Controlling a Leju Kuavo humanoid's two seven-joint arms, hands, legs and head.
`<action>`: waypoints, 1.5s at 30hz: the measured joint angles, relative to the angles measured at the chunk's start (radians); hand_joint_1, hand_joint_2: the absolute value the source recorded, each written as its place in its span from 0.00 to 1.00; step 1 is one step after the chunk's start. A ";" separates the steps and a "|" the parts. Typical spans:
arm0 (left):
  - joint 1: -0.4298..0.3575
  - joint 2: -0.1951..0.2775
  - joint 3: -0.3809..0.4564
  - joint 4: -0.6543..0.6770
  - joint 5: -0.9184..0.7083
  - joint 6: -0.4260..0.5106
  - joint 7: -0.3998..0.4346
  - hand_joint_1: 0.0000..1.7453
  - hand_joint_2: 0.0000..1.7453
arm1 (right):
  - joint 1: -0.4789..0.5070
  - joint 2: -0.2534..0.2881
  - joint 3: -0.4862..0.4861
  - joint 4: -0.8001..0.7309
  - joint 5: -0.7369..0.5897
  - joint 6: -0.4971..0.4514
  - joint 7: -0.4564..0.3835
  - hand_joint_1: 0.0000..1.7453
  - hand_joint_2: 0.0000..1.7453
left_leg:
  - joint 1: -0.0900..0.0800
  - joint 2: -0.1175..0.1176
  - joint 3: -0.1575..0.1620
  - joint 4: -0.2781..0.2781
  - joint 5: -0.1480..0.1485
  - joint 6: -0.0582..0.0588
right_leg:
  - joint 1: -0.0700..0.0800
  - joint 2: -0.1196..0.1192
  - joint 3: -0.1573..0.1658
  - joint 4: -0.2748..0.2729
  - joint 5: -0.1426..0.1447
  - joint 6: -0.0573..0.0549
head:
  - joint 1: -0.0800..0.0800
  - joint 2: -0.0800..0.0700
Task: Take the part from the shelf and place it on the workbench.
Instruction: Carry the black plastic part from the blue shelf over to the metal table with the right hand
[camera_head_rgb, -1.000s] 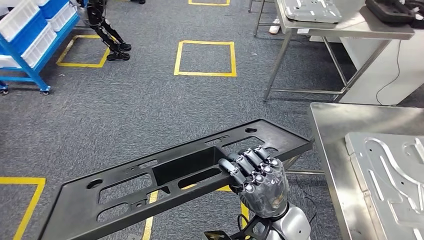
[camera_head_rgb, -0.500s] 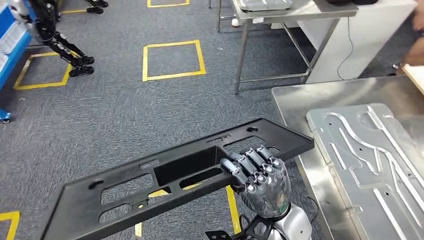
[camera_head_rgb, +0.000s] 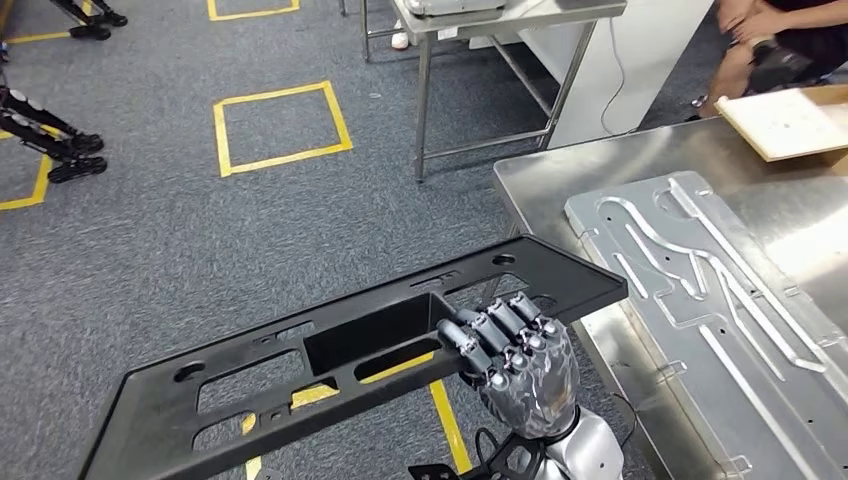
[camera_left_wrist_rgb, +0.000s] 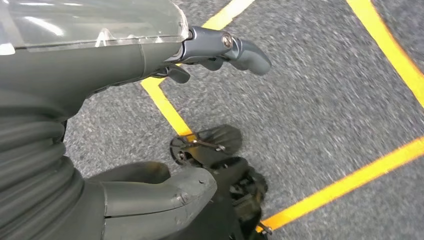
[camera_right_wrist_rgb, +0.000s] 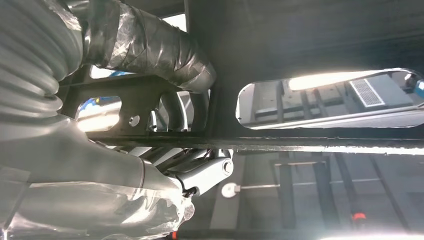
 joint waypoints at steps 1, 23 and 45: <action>0.000 0.000 0.000 0.000 0.000 0.000 0.000 0.00 1.00 | 0.001 0.000 0.000 -0.001 0.000 0.000 -0.002 1.00 1.00 | -0.002 0.013 0.001 -0.001 0.000 0.003 | 0.001 -0.026 -0.028 0.060 -0.030 0.004 | 0.001 0.000; 0.007 0.010 0.000 0.000 0.003 0.013 -0.003 0.00 1.00 | 0.023 0.020 0.000 -0.015 0.001 0.000 -0.020 1.00 1.00 | 0.004 -0.025 -0.029 0.069 -0.013 -0.046 | 0.005 0.038 0.062 -0.092 0.043 -0.046 | 0.000 0.000; 0.003 0.010 0.007 0.000 0.011 0.020 -0.010 0.00 1.00 | 0.036 0.029 -0.014 -0.032 -0.019 0.000 -0.032 1.00 1.00 | -0.013 0.083 0.010 0.045 -0.057 -0.028 | 0.017 -0.070 0.068 -0.122 0.057 -0.057 | 0.001 0.000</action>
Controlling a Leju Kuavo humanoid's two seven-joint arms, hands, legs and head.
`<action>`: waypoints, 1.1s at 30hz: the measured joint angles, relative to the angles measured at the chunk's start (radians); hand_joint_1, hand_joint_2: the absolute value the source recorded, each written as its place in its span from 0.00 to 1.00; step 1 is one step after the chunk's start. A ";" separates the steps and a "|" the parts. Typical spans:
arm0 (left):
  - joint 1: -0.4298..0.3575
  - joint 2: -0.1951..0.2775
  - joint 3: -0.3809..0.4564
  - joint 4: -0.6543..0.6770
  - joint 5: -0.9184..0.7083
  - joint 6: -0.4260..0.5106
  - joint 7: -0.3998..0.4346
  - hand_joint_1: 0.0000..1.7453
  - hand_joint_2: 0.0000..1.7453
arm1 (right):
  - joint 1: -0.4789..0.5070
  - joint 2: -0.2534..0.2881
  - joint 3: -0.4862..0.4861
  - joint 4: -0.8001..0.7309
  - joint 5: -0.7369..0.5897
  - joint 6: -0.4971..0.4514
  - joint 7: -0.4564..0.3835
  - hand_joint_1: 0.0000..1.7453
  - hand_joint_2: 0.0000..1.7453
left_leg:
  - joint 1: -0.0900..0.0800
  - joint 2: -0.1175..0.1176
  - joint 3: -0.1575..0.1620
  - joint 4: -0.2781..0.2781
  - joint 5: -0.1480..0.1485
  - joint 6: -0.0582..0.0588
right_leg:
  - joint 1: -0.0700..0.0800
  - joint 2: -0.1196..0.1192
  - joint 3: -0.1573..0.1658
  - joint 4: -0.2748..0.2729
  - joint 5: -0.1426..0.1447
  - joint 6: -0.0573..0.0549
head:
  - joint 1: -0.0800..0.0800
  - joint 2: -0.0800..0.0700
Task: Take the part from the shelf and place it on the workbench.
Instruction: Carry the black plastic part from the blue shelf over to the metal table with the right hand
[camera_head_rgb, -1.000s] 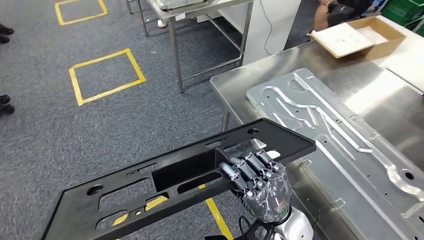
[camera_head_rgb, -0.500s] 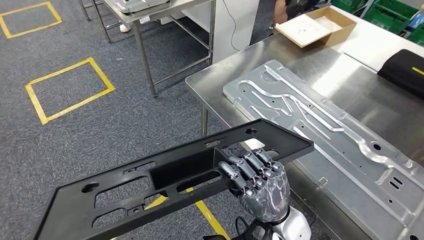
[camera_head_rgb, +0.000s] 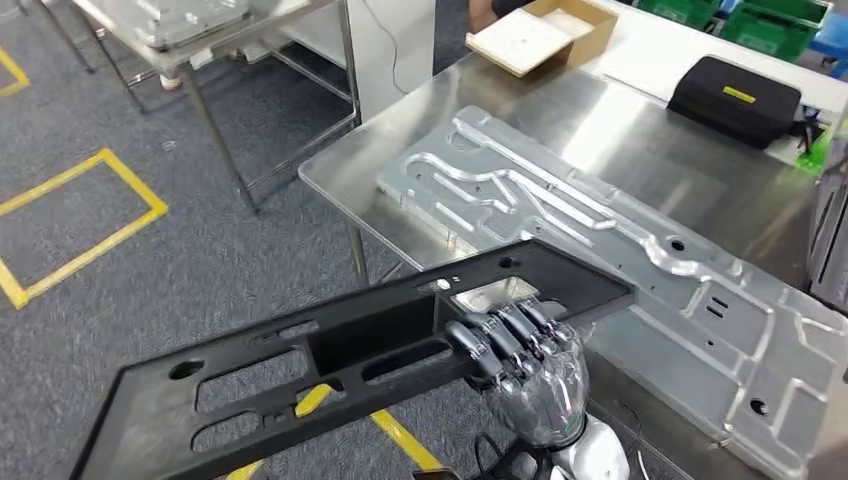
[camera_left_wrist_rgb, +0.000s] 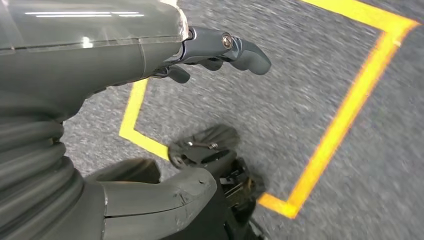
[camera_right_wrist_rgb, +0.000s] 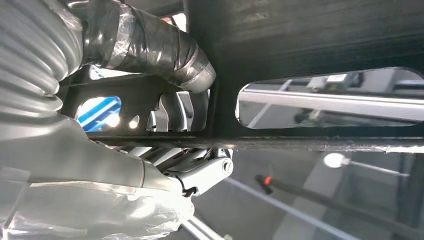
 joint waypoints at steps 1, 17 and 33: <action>0.002 0.000 0.001 0.000 0.001 0.001 -0.001 0.00 1.00 | 0.001 0.002 0.000 -0.001 -0.001 0.000 0.000 1.00 1.00 | 0.002 -0.027 -0.024 0.052 -0.028 -0.001 | -0.003 0.010 0.002 -0.004 0.002 -0.003 | 0.000 0.000; 0.009 0.002 0.010 0.000 0.001 0.002 -0.007 0.00 1.00 | 0.013 0.007 -0.006 -0.005 -0.001 0.000 0.000 1.00 1.00 | 0.012 -0.070 -0.011 -0.040 0.059 0.032 | -0.012 0.044 -0.099 0.193 -0.092 0.051 | 0.005 0.000; 0.011 0.000 0.020 0.000 0.006 0.012 -0.009 0.00 1.00 | 0.016 0.009 -0.016 -0.006 -0.009 0.000 0.000 1.00 1.00 | 0.005 -0.049 -0.067 0.152 -0.075 -0.007 | -0.002 0.026 -0.009 0.004 0.005 -0.006 | 0.004 0.000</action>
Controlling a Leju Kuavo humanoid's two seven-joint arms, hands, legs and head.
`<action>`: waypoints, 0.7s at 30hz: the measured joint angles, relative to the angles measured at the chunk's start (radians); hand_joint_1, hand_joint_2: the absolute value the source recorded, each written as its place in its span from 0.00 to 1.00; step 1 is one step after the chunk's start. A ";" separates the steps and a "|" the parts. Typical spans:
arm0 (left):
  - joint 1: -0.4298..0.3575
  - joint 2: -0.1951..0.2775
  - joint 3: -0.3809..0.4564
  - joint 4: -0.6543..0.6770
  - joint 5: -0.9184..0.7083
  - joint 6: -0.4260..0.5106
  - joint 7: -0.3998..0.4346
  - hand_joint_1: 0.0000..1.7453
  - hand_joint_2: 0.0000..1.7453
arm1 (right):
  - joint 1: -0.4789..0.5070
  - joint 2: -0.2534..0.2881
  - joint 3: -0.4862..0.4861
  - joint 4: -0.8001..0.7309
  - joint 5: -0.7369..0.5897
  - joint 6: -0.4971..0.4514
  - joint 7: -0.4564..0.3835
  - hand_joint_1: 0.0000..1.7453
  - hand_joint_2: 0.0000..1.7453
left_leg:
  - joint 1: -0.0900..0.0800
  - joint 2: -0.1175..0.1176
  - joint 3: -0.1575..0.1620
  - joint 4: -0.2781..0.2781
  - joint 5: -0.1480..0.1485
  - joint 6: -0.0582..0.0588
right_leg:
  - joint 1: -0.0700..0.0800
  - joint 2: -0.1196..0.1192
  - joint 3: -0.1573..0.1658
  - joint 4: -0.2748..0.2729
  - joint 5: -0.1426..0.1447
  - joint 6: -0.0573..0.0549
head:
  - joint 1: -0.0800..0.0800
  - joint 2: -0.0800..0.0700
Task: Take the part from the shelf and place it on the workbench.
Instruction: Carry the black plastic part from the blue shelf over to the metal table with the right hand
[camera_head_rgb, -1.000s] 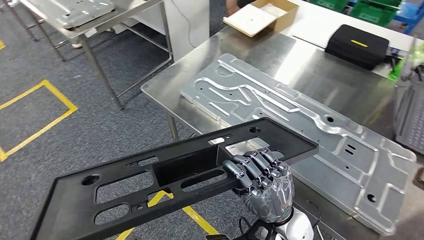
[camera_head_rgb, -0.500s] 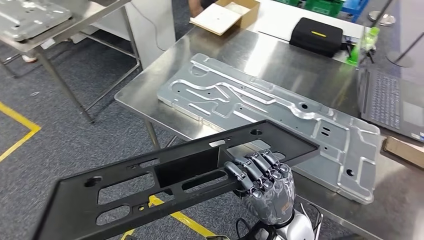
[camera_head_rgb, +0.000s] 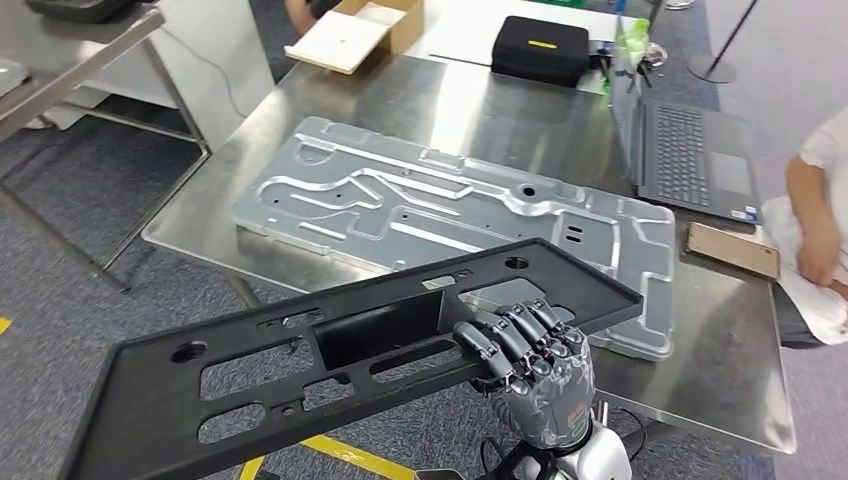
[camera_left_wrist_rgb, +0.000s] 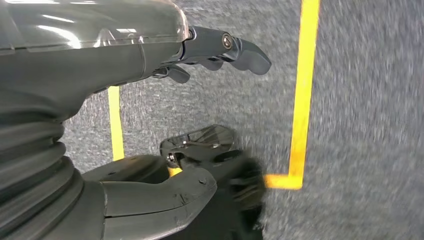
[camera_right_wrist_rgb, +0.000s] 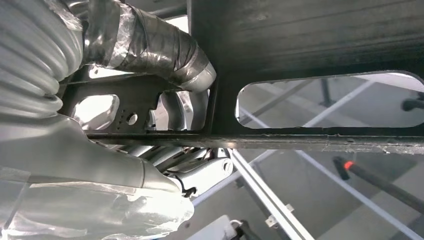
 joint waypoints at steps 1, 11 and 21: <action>0.002 0.000 0.001 0.000 0.000 0.000 0.000 0.00 1.00 | 0.001 0.000 0.000 0.001 0.000 0.000 0.000 1.00 1.00 | 0.000 -0.006 -0.026 0.045 -0.010 -0.001 | 0.001 0.014 0.000 0.002 -0.002 -0.001 | 0.000 0.000; -0.004 0.001 0.006 0.000 -0.005 0.004 0.004 0.00 1.00 | -0.001 0.000 0.000 0.010 0.010 0.000 0.021 1.00 1.00 | 0.002 -0.049 0.045 -0.176 0.132 0.025 | -0.004 0.087 -0.016 0.048 -0.026 0.037 | 0.000 0.000; 0.000 0.001 0.006 0.000 -0.019 -0.010 0.016 0.00 1.00 | -0.014 -0.001 -0.010 0.031 -0.008 0.000 0.048 1.00 1.00 | 0.001 -0.017 0.062 -0.186 0.126 0.034 | -0.010 -0.006 -0.045 0.091 -0.016 0.046 | 0.002 0.000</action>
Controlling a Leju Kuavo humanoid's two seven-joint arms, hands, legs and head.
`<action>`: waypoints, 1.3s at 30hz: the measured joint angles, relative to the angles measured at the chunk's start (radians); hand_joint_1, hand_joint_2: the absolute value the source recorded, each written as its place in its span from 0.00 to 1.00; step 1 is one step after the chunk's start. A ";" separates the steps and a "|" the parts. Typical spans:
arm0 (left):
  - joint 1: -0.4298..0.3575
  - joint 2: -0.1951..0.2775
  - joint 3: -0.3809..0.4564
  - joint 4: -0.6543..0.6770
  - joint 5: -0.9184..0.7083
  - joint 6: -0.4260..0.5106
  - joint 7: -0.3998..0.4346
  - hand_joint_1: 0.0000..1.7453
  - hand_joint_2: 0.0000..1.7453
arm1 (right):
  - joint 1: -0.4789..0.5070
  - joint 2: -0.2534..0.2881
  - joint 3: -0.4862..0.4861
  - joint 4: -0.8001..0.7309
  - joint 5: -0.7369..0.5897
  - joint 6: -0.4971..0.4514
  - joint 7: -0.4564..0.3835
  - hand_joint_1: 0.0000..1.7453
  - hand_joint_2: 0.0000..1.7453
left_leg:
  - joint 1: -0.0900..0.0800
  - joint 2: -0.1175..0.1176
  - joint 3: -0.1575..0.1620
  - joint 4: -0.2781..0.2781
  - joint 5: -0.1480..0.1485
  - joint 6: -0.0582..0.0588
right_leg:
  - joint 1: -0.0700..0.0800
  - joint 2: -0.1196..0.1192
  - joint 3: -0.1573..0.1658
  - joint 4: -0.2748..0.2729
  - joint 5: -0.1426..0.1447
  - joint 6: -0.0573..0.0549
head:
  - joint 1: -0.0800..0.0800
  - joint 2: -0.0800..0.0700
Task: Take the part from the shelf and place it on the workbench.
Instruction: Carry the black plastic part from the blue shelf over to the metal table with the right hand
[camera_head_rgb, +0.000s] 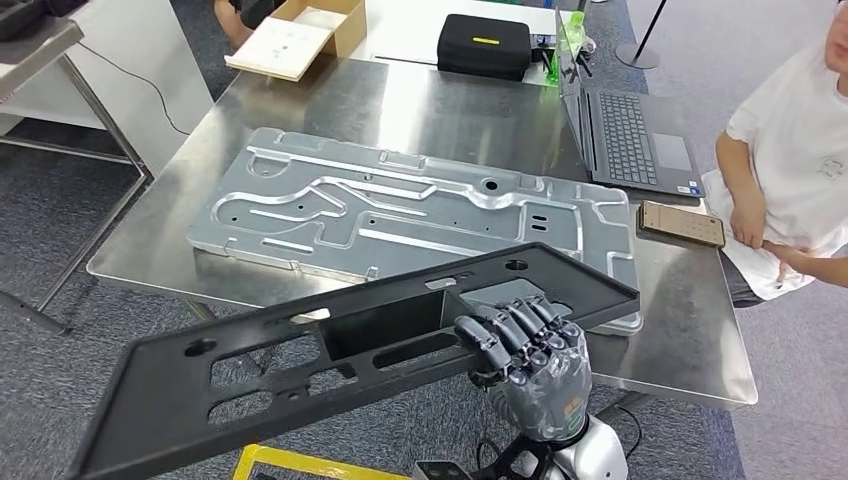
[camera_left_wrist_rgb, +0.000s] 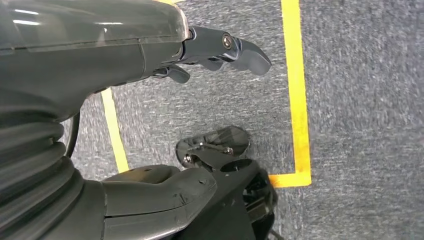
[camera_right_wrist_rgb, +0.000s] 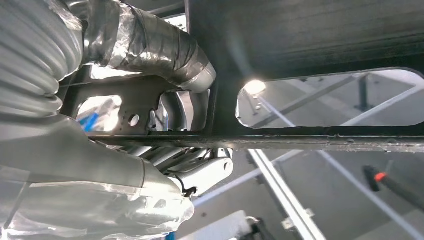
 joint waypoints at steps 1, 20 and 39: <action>0.000 -0.001 0.000 0.000 0.000 -0.002 0.000 0.00 1.00 | -0.003 0.000 -0.003 0.002 -0.004 0.000 0.005 1.00 1.00 | -0.001 0.001 0.001 -0.002 -0.001 -0.005 | 0.004 -0.002 0.019 -0.040 0.009 -0.005 | 0.000 0.000; -0.003 -0.001 0.007 0.000 -0.008 -0.044 -0.022 0.00 1.00 | -0.148 -0.246 -0.077 0.214 -0.216 0.051 0.375 1.00 1.00 | -0.005 0.002 -0.032 0.011 0.021 -0.006 | 0.005 0.015 0.038 -0.052 -0.009 -0.006 | -0.002 0.000; -0.016 0.005 0.008 0.000 -0.016 -0.063 -0.045 0.00 1.00 | -0.251 -0.494 -0.124 0.420 -0.235 0.174 0.413 1.00 1.00 | -0.005 0.002 -0.086 0.139 -0.064 -0.026 | -0.002 0.000 0.042 -0.089 0.016 -0.031 | -0.002 0.000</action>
